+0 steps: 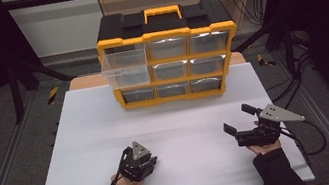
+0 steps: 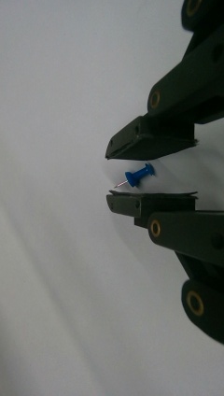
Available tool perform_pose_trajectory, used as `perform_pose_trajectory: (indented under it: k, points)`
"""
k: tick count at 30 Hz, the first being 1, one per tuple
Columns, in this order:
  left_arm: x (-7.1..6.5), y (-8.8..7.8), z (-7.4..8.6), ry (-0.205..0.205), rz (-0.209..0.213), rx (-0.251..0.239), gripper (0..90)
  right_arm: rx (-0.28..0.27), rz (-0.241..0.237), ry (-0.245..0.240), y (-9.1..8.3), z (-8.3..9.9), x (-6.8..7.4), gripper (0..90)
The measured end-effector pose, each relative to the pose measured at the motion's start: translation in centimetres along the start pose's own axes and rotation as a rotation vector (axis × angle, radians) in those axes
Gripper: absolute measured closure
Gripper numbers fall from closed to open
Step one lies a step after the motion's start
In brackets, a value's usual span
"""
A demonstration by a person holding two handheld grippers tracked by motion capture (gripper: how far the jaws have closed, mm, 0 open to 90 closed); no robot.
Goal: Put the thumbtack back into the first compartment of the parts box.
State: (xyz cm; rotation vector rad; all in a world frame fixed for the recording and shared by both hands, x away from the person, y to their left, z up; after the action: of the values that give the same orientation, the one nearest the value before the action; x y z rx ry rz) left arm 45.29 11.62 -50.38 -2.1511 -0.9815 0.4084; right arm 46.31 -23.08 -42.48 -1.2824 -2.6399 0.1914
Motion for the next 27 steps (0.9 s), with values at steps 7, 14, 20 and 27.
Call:
perform_pose_trajectory:
  k: [7, 14, 20, 27]
  points:
    - [0.09, -0.05, 0.02, -0.006, -0.006, 0.007, 79.0, -0.002, -0.001, 0.002, -0.01, -0.02, 0.03, 0.4]
    - [0.17, -0.04, 0.02, -0.017, -0.009, 0.008, 83.2, -0.004, -0.002, 0.002, -0.04, -0.04, 0.03, 0.5]
    - [0.3, -0.09, 0.0, -0.016, -0.002, 0.013, 84.6, -0.005, -0.004, 0.0, -0.03, -0.05, 0.06, 0.5]
    - [0.42, -0.14, -0.02, -0.01, 0.009, 0.02, 85.0, 0.002, 0.002, 0.008, 0.03, -0.01, 0.1, 0.5]
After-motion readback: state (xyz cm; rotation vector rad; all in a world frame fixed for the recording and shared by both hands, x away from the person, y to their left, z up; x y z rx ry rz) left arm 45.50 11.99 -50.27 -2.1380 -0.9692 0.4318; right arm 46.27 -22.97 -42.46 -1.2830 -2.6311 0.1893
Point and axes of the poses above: each handheld gripper's, and its own axes: y roughly forward along the jaws, z roughly out of its underside, x roughly to its left, the point moved 4 cm from there along y, roughly forward along the jaws, and after that the axes turned 1 degree about x, right-handed, at the moved point
